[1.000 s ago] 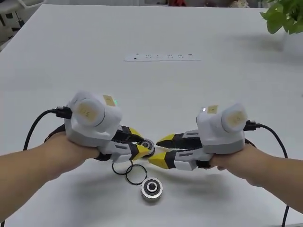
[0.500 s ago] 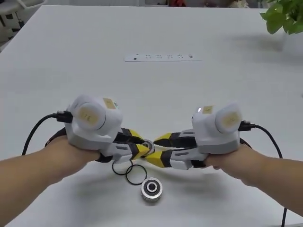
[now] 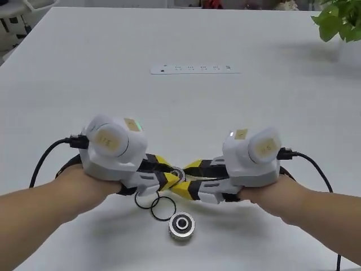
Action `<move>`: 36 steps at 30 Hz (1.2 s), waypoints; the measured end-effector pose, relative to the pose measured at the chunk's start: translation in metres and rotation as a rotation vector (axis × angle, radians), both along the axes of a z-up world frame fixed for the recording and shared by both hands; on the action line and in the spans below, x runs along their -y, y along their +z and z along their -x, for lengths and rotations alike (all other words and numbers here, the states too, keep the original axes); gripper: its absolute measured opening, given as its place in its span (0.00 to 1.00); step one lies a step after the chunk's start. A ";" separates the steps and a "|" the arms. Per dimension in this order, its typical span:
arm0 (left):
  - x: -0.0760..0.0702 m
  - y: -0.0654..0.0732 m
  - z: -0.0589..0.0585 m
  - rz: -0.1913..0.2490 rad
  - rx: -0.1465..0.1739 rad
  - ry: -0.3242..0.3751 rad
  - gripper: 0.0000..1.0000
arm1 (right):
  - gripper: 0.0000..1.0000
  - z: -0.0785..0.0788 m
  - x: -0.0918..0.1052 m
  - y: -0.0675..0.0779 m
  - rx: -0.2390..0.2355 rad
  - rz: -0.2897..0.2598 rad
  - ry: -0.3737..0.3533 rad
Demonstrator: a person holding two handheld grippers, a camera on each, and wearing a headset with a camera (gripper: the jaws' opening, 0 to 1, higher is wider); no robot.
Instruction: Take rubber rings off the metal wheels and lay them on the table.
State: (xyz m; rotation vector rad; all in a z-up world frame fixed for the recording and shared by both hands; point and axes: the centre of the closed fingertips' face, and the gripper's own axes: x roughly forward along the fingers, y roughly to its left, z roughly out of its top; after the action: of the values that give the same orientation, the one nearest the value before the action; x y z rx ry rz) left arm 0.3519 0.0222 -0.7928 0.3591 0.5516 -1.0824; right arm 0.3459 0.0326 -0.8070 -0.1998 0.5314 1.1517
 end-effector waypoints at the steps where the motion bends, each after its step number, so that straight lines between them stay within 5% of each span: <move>1: 0.000 0.001 0.001 0.001 -0.001 0.002 0.14 | 0.23 0.000 0.000 0.000 -0.001 0.001 0.001; 22: -0.001 0.002 0.003 0.007 -0.003 0.019 0.13 | 0.09 0.003 0.010 -0.002 -0.013 0.023 0.003; 36: -0.003 0.001 0.003 -0.008 0.014 0.019 0.13 | 0.00 -0.002 0.017 -0.001 -0.063 0.006 -0.051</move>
State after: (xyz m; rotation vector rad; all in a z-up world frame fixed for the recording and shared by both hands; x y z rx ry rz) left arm 0.3486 0.0254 -0.7921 0.3672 0.5464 -1.0591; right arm 0.3478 0.0155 -0.8079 -0.1550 0.5930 1.1100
